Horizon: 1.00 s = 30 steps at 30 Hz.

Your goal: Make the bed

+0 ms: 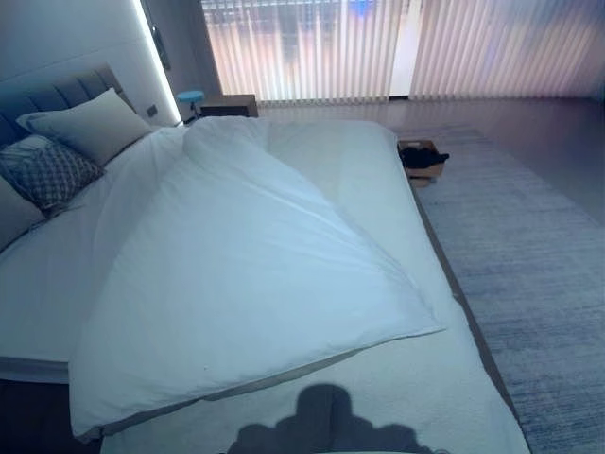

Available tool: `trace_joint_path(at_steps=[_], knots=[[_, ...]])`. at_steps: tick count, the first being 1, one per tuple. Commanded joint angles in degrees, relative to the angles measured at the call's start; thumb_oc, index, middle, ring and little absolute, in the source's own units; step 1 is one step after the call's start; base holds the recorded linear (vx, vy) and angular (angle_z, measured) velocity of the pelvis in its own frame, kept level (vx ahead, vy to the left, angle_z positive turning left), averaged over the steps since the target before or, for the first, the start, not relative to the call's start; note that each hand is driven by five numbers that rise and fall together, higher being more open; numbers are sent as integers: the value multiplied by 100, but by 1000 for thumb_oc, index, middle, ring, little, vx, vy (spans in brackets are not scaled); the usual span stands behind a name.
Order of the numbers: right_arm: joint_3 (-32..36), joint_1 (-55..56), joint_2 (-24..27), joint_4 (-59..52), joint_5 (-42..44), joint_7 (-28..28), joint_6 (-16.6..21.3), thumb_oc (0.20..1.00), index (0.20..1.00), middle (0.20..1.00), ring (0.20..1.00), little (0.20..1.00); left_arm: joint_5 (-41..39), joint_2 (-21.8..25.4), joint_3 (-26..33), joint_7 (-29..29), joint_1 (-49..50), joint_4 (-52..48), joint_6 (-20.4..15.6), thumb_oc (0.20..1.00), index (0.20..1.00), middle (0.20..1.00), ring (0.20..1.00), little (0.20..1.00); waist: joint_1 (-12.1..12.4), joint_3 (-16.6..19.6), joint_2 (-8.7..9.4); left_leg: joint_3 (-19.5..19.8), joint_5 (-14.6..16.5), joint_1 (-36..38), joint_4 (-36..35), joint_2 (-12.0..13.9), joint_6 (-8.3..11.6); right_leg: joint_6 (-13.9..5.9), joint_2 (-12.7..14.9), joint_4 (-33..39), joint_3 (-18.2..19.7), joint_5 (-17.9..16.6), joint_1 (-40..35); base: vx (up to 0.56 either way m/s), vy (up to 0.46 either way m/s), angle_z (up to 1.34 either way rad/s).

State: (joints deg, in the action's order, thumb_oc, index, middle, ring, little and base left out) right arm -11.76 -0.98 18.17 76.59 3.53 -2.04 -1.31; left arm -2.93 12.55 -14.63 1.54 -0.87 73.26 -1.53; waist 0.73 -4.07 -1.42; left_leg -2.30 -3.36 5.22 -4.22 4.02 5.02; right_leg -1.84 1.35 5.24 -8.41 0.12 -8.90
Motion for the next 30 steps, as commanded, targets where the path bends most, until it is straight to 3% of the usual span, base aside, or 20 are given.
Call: trace_joint_path(at_steps=[1,19,25,30], knots=[[-107,-411,-58,103,99,11,81,1000,1000,1000,1000,1000,284,43,5,-73,-353,193,-66,1000,1000,1000,1000,1000,-5,-198,211,-165,400,275,-78,-572,-320,-389,-50,-24,42,-84,180,12,13,-9],[73,-328,-126,142,294,-18,83,1000,1000,1000,1000,1000,28,-59,239,-13,-222,330,-40,1000,1000,1000,1000,1000,-5,-194,187,-205,465,288,-78,-554,-302,-425,-34,-24,-8,-25,172,12,1,-1],[318,-323,-184,107,792,-11,118,1000,1000,1000,1000,1000,-51,-78,290,15,-198,334,-32,1000,1000,1000,1000,1000,-20,-211,173,-202,467,254,-78,-551,-293,-430,-31,-24,-43,-24,198,0,0,0],[647,-421,-272,-140,1744,-31,244,1000,1000,1000,1000,1000,-174,-97,272,51,-225,302,-55,1000,1000,1000,1000,1000,-51,-279,137,-206,449,169,-78,-546,-286,-440,-24,-24,-66,-40,286,-8,4,0]])
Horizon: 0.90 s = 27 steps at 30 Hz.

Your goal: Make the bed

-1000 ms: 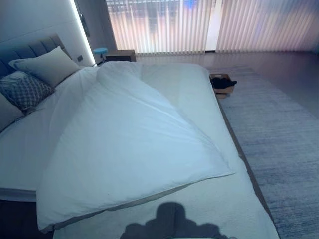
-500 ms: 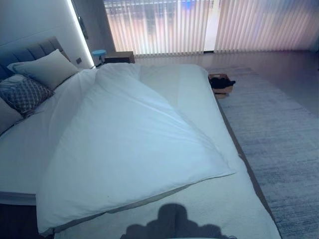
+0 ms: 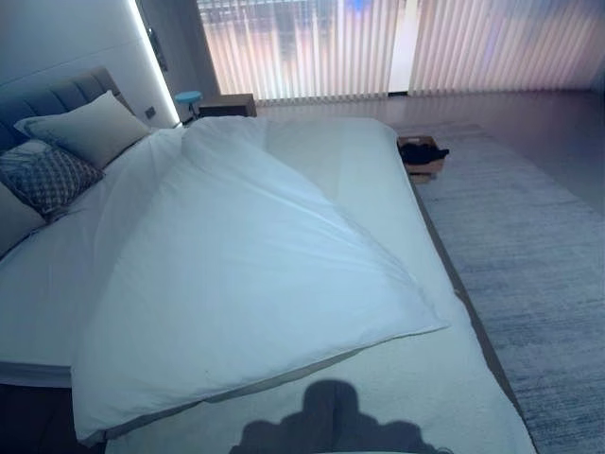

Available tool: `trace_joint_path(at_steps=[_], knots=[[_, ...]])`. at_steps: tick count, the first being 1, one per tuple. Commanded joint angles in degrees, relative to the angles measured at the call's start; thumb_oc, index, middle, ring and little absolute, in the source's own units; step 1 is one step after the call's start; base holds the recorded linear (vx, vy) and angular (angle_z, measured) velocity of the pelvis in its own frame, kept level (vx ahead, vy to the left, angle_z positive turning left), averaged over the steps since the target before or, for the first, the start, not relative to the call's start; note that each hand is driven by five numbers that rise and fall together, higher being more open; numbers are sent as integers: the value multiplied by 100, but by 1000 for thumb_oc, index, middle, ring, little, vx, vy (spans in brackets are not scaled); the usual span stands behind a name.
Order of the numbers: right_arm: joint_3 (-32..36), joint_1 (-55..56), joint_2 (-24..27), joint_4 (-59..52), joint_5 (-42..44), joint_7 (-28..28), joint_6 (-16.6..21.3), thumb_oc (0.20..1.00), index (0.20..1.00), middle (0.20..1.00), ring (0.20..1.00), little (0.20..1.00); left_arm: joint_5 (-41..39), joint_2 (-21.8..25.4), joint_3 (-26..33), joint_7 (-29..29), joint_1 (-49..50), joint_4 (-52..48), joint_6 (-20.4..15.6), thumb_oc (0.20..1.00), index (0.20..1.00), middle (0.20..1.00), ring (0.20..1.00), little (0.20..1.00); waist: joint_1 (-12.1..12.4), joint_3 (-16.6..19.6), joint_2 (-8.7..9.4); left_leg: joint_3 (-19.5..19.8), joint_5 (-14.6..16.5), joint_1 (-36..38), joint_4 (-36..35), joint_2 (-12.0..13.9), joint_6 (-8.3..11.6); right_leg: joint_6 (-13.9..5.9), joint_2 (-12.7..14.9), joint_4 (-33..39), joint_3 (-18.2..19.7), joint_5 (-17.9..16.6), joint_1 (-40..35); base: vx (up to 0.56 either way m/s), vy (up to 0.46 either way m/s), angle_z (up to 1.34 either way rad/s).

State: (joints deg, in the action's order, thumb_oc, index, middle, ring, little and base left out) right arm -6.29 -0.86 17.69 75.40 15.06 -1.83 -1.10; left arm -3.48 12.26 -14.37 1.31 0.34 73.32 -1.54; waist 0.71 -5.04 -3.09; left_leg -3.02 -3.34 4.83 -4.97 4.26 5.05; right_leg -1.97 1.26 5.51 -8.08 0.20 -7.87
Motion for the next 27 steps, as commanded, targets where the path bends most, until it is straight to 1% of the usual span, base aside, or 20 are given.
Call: trace_joint_path(at_steps=[1,2,3,6,7,8,9,10,13,16,24,27], knots=[[202,-524,-280,-214,1100,-46,293,1000,1000,1000,1000,1000,-238,-68,249,103,-373,258,-75,1000,1000,1000,1000,1000,-57,-247,288,-135,419,125,-3,-567,-284,-428,-10,-51,-106,-69,271,-39,20,0],[201,-523,-280,-215,1101,-47,292,1000,1000,1000,1000,1000,-239,-67,249,103,-374,258,-75,1000,1000,1000,1000,1000,-57,-245,288,-135,419,122,-3,-567,-284,-428,-10,-51,-106,-70,274,-52,21,0],[240,-569,-318,-326,1398,-38,328,1000,1000,1000,1000,1000,-297,-72,230,108,-393,239,-81,1000,1000,1000,1000,1000,-60,-279,278,-138,402,77,-3,-565,-280,-428,-5,-51,-110,-80,319,-46,13,-2],[282,-810,-426,-755,2497,-37,484,1000,1000,1000,1000,1000,-527,-108,124,186,-496,163,-116,1000,1000,1000,1000,1000,-62,-467,236,-135,325,-141,-3,-559,-262,-426,23,-51,-140,-163,546,-116,24,-1],[212,-972,-506,-1125,3109,-51,555,1000,1000,1000,1000,1000,-671,-126,30,240,-580,112,-132,1000,1000,1000,1000,1000,-54,-612,219,-131,258,-311,-3,-557,-252,-424,27,-51,-154,-225,710,-111,17,3],[211,-972,-506,-1129,3111,-54,554,1000,1000,1000,1000,1000,-672,-125,31,240,-583,114,-132,1000,1000,1000,1000,1000,-54,-608,220,-130,256,-319,-3,-557,-252,-424,28,-51,-154,-226,717,-139,19,2],[116,-1118,-548,-1460,3552,-112,635,1000,1000,1000,1000,1000,-827,-147,-64,303,-645,57,-146,1000,1000,1000,1000,1000,-34,-736,205,-134,190,-479,-3,-559,-240,-424,38,-51,-167,-292,870,-65,12,0],[115,-1118,-549,-1463,3553,-115,635,1000,1000,1000,1000,1000,-828,-147,-64,303,-646,58,-145,1000,1000,1000,1000,1000,-34,-732,205,-134,188,-486,-3,-559,-241,-424,38,-51,-167,-293,877,-85,16,0],[-32,-1499,-570,-1779,4107,-201,734,1000,1000,1000,1000,1000,-1040,-168,-208,392,-766,-25,-158,1000,1000,1000,1000,1000,20,-913,176,-123,85,-730,-3,-567,-224,-423,63,-51,-185,-396,1119,-55,8,3],[-132,-1835,-601,-1969,4428,-323,833,1000,1000,1000,1000,1000,-1198,-197,-327,475,-812,-103,-174,1000,1000,1000,1000,1000,83,-1030,147,-112,10,-912,-3,-582,-214,-422,81,-51,-195,-447,1288,-16,4,4],[-321,-2662,-740,-2297,4900,-681,1154,1000,1000,1000,1000,1000,-1473,-276,-643,623,-938,-385,-162,1000,1000,1000,1000,1000,213,-1434,25,-19,-160,-1372,-3,-594,-199,-407,126,-65,-279,-534,1699,-3,0,5],[-286,-3041,-710,-2327,5038,-758,1258,1000,1000,1000,1000,1000,-1579,-304,-744,640,-965,-521,-179,1000,1000,1000,1000,1000,271,-1562,-27,51,-207,-1569,-3,-609,-188,-403,134,-63,-327,-549,1864,7,-23,13]])
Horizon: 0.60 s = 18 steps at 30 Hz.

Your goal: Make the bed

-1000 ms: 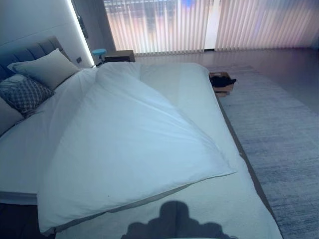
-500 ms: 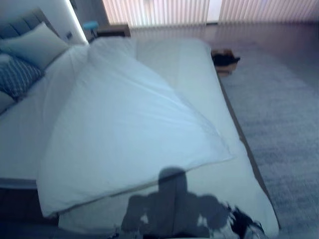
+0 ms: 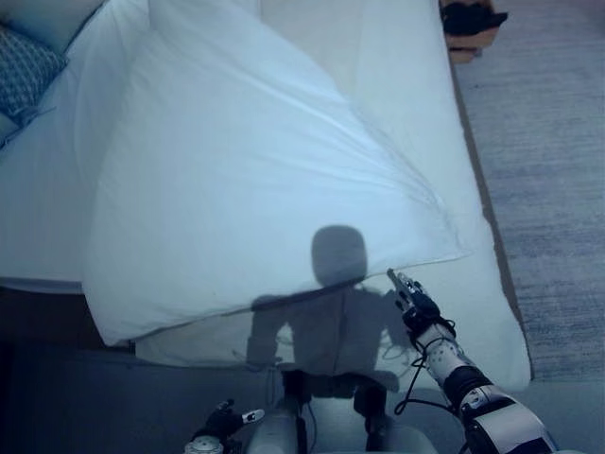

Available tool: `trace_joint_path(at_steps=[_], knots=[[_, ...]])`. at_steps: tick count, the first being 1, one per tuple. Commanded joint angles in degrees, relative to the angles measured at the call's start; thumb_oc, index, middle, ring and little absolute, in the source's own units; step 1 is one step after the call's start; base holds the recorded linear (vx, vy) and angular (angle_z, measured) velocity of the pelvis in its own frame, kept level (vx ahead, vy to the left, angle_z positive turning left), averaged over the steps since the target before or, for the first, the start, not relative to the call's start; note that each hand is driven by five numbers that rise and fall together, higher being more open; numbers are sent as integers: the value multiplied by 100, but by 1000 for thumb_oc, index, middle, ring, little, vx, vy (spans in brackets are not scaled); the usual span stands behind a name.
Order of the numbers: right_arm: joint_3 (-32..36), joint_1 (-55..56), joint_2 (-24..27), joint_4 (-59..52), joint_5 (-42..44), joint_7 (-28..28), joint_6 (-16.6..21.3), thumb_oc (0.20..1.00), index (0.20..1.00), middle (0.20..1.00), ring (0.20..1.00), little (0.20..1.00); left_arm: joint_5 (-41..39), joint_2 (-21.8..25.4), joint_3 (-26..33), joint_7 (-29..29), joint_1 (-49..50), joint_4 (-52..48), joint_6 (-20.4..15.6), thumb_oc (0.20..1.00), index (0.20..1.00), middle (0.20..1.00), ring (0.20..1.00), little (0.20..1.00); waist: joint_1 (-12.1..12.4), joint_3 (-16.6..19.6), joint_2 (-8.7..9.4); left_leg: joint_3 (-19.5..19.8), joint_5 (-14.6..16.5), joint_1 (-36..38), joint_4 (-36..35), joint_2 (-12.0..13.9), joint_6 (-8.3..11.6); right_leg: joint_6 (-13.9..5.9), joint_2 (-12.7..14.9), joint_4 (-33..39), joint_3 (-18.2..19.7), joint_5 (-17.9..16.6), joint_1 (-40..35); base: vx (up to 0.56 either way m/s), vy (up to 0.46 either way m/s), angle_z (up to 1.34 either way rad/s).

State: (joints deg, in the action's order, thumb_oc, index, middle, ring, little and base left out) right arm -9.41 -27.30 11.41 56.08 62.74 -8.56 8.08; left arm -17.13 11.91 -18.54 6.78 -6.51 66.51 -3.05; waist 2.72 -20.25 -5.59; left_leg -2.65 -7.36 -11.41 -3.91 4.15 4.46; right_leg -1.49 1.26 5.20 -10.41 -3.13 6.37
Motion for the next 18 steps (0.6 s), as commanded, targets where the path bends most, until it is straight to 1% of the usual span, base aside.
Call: trace_joint_path(at_steps=[1,2,3,6,8,10,11,14,16,18], knots=[[143,-746,-12,-328,383,-157,446,1000,1000,1000,1000,1000,-285,-273,-400,97,-316,67,-45,1000,1000,1000,1000,1000,125,-129,185,77,155,-94,-109,-605,-109,-446,148,-35,-138,-229,557,2,-23,16],[147,-760,-8,-318,387,-152,445,1000,1000,1000,1000,1000,-287,-273,-401,97,-325,67,-44,1000,1000,1000,1000,1000,122,-127,183,83,152,-106,-109,-606,-109,-445,149,-37,-144,-229,567,7,-40,25],[247,-1030,54,-240,470,-216,544,1000,1000,1000,1000,1000,-360,-283,-473,98,-323,-42,-63,1000,1000,1000,1000,1000,167,-193,155,128,126,-218,-109,-615,-96,-440,160,-38,-190,-236,652,9,-24,28],[329,-1387,182,-125,531,-285,641,1000,1000,1000,1000,1000,-456,-294,-551,104,-329,-184,-98,1000,1000,1000,1000,1000,224,-291,117,187,115,-324,-109,-623,-77,-437,169,-53,-240,-212,730,-2,-30,27],[478,-1925,424,85,621,-402,761,1000,1000,1000,1000,1000,-595,-278,-663,129,-340,-398,-130,1000,1000,1000,1000,1000,314,-388,72,270,46,-523,-109,-643,-59,-433,183,-63,-315,-246,897,-10,-31,20],[531,-2071,491,162,645,-432,791,1000,1000,1000,1000,1000,-625,-276,-697,132,-334,-458,-139,1000,1000,1000,1000,1000,342,-421,51,292,61,-563,-109,-639,-46,-435,182,-67,-321,-226,928,7,-21,21],[624,-2363,649,325,692,-502,834,1000,1000,1000,1000,1000,-643,-261,-770,129,-347,-557,-158,1000,1000,1000,1000,1000,381,-476,24,331,47,-653,-109,-647,-32,-440,192,-69,-354,-231,1000,14,-8,24],[714,-2614,817,412,735,-562,921,1000,1000,1000,1000,1000,-669,-248,-822,132,-366,-634,-159,1000,1000,1000,1000,1000,416,-525,4,381,25,-776,-109,-657,-22,-441,198,-104,-401,-222,1099,-5,-21,19],[907,-2901,984,430,938,-608,1100,1000,1000,1000,1000,1000,-710,-242,-888,140,-408,-701,-177,1000,1000,1000,1000,1000,455,-589,-47,436,10,-903,-109,-674,-10,-449,223,-125,-453,-214,1198,17,-21,13],[947,-2970,1027,423,1010,-615,1167,1000,1000,1000,1000,1000,-718,-234,-908,150,-420,-717,-180,1000,1000,1000,1000,1000,465,-597,-68,456,7,-934,-109,-684,-3,-451,228,-131,-471,-216,1226,9,-6,16]])
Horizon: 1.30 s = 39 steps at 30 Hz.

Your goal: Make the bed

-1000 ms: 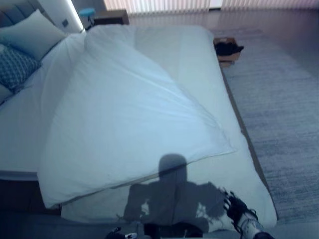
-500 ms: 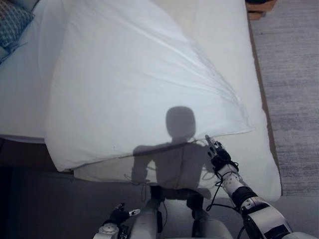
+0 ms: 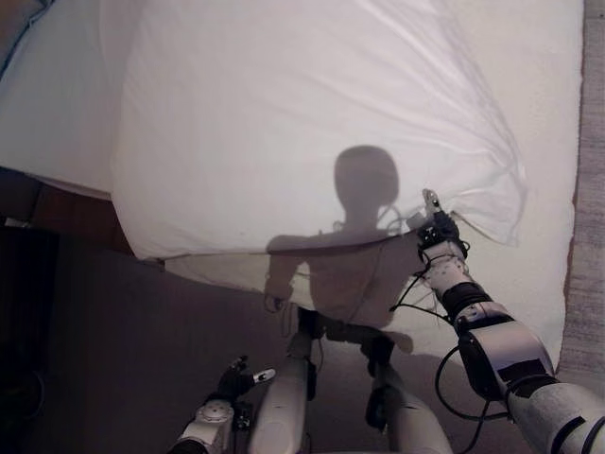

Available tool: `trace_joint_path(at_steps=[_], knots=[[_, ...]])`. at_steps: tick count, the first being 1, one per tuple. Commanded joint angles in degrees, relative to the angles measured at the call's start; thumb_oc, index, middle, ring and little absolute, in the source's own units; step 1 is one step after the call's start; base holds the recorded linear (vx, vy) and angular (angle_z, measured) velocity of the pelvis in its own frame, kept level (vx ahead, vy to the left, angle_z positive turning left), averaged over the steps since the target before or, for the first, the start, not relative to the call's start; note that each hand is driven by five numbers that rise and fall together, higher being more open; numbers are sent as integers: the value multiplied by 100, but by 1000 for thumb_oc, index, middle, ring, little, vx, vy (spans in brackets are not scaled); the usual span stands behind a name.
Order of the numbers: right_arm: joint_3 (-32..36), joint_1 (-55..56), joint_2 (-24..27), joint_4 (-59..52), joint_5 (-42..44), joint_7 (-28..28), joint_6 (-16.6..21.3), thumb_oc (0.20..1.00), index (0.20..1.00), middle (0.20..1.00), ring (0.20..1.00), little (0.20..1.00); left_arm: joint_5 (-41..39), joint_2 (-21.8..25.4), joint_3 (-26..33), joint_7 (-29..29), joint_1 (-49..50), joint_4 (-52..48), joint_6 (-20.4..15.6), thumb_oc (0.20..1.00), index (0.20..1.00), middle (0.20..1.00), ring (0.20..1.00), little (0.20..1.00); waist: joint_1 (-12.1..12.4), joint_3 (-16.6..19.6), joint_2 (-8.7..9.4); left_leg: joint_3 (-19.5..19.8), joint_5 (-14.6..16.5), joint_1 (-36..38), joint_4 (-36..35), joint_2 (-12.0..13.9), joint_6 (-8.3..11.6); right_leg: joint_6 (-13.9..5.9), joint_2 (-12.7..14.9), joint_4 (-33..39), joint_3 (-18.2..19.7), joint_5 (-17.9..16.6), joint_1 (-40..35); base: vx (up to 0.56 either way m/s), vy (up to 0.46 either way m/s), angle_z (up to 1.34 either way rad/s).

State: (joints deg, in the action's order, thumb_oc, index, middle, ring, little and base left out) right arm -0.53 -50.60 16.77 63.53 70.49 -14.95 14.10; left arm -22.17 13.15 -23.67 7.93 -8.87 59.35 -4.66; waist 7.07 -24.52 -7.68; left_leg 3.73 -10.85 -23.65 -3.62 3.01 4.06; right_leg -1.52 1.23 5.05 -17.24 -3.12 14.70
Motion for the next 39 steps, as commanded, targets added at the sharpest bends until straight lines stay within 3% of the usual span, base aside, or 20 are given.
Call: trace_joint_path(at_steps=[1,6,11,12,13,19,24,32,33,39], knots=[[127,-801,641,-240,322,-13,664,1000,1000,1000,1000,1000,-189,-337,-456,54,-188,-90,-14,1000,1000,1000,1000,1000,49,-178,111,-136,354,236,-138,-591,42,-448,233,-127,196,-207,435,16,-4,15],[232,-1260,954,191,344,-284,711,1000,1000,1000,1000,1000,-219,-278,-520,111,-215,-166,-10,1000,1000,1000,1000,1000,115,-197,52,-95,363,132,-138,-604,45,-466,240,-115,174,-232,537,13,3,9],[129,-1734,1281,803,59,-580,449,1000,1000,1000,1000,1000,-264,-211,-626,154,-201,-363,-27,1000,1000,1000,1000,1000,206,-167,17,-82,351,20,-138,-616,46,-495,233,-102,192,-277,643,5,-3,-2],[119,-1808,1314,825,40,-638,449,859,859,859,859,859,-299,-204,-647,173,-199,-422,-49,1000,1000,1000,1000,1000,218,-162,10,-66,346,7,-138,-618,48,-499,237,-98,190,-285,652,0,0,0],[61,-1882,1336,855,-31,-676,445,200,200,200,200,200,-333,-192,-695,186,-187,-541,-71,1000,1000,1000,1000,1000,231,-150,-11,-46,339,1,-138,-619,49,-501,237,-97,182,-292,666,0,0,0],[-73,-1888,1249,505,-2,-567,556,200,200,200,200,200,-561,-124,-813,105,-125,-1140,-178,1000,1000,1000,1000,1000,206,-119,-11,-40,324,43,-138,-636,33,-512,231,-63,200,-338,630,0,0,0],[-354,-1776,1061,-117,-73,-387,663,200,200,200,200,200,-1273,91,-1120,-446,29,-2375,-138,1000,1000,1000,1000,1000,92,-90,47,-96,363,234,-138,-621,30,-525,236,-40,251,-345,484,-1,27,-1],[-905,-1838,994,-693,-487,-290,411,200,200,200,200,200,-2744,735,-1908,-1184,-509,-4471,219,1000,1000,1000,1000,1000,-203,42,210,-318,523,689,-138,-595,-43,-537,229,-38,504,-334,182,-8,67,-9],[-1093,-1823,995,-804,-720,-294,313,200,200,200,200,200,-3259,720,-2107,-1253,-726,-4688,325,1000,1000,1000,1000,1000,-305,88,256,-377,586,836,-138,-599,-78,-530,229,-78,577,-287,94,-29,77,-14],[-1453,-1836,952,-1026,-1026,-295,94,200,200,200,200,200,-4312,619,-2529,-1147,-1287,-4880,407,1000,1000,1000,1000,1000,-524,118,357,-565,635,1104,-138,-619,-188,-528,218,-140,811,-297,-8,-33,71,-27]])
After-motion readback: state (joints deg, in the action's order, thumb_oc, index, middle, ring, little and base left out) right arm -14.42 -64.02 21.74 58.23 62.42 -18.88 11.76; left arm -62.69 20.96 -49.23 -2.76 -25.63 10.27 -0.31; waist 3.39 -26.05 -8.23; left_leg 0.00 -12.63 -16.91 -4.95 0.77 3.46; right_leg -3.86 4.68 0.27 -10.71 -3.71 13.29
